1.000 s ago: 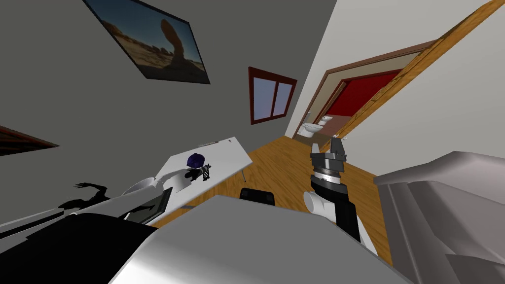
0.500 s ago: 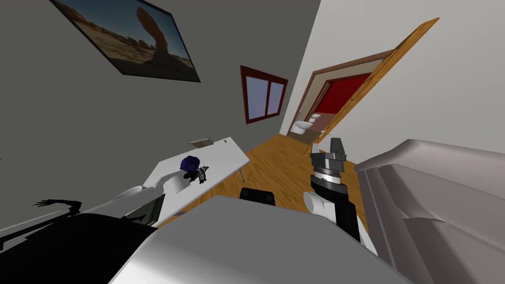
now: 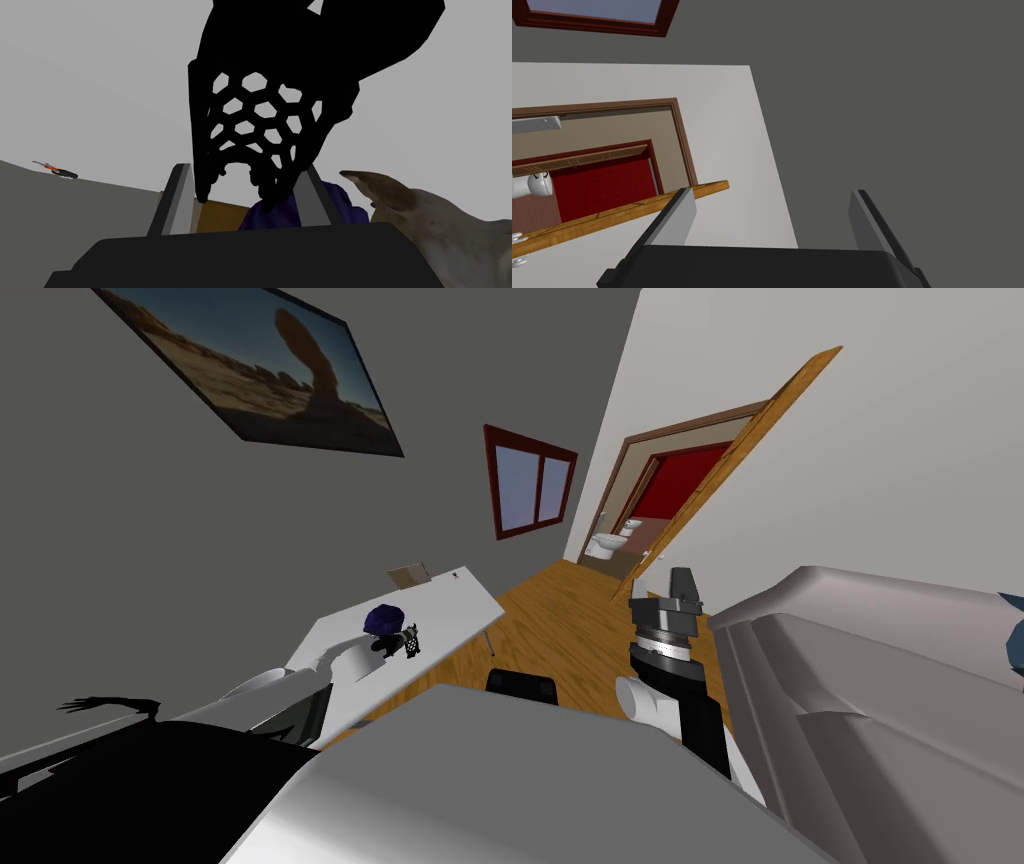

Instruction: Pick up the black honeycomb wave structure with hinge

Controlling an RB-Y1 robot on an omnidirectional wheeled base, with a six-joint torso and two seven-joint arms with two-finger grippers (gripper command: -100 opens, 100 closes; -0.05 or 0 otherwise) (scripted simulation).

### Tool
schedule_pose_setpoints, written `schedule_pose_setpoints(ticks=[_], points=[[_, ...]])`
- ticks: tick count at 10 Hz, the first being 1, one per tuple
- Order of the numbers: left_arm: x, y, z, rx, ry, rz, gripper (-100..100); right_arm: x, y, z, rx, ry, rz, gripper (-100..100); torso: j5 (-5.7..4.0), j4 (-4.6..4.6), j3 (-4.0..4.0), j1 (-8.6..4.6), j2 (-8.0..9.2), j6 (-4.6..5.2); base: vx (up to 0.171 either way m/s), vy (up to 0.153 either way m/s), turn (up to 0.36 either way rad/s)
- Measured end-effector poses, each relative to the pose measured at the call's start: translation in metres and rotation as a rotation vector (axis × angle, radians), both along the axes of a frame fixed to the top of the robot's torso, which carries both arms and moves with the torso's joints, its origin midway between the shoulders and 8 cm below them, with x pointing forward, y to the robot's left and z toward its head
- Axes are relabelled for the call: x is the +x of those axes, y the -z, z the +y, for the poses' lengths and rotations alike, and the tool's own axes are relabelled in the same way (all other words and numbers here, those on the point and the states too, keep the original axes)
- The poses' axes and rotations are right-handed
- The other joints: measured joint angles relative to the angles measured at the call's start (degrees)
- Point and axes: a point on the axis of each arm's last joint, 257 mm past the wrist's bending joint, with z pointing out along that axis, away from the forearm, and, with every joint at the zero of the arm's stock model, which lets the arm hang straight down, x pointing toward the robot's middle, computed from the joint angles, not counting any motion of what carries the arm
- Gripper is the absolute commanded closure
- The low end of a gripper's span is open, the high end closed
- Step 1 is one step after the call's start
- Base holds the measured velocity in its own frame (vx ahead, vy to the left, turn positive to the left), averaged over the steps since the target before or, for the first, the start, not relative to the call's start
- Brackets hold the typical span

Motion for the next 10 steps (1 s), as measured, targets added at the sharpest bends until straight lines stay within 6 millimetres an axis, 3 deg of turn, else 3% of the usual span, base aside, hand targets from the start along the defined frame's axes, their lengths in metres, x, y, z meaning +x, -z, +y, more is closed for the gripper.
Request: schedule_pose_setpoints(ticks=[2,3,4,9,10], points=[[0.0,0.0,0.0,-0.001,0.0,-0.001,100,0.0,0.0,0.0,0.0,0.0,0.0,0,-0.01,-0.01,0.0,0.01,0.0,-0.01,0.0,0.0,0.0],[0.0,0.0,0.0,-0.001,0.0,-0.001,0,0.0,0.0,0.0,0.0,0.0,0.0,0,-0.02,-0.01,-0.01,0.0,0.0,-0.01,0.0,0.0,0.0],[0.0,0.0,0.0,-0.001,0.0,-0.001,100,0.0,0.0,0.0,0.0,0.0,0.0,0,-0.02,-0.01,-0.01,0.0,0.0,0.0,0.051,0.001,0.295],[0.017,-0.014,-0.032,-0.002,0.095,0.001,100,0.0,0.0,0.0,0.0,0.0,0.0,0,-0.05,-0.07,-0.16,-0.11,-0.27,-0.01,0.073,-0.012,0.176],[0.017,-0.014,-0.033,-0.003,0.097,0.001,0,0.0,0.0,0.0,0.0,0.0,0.0,0,-0.05,-0.05,-0.11,-0.07,-0.17,0.02,0.005,-0.003,-0.005]])
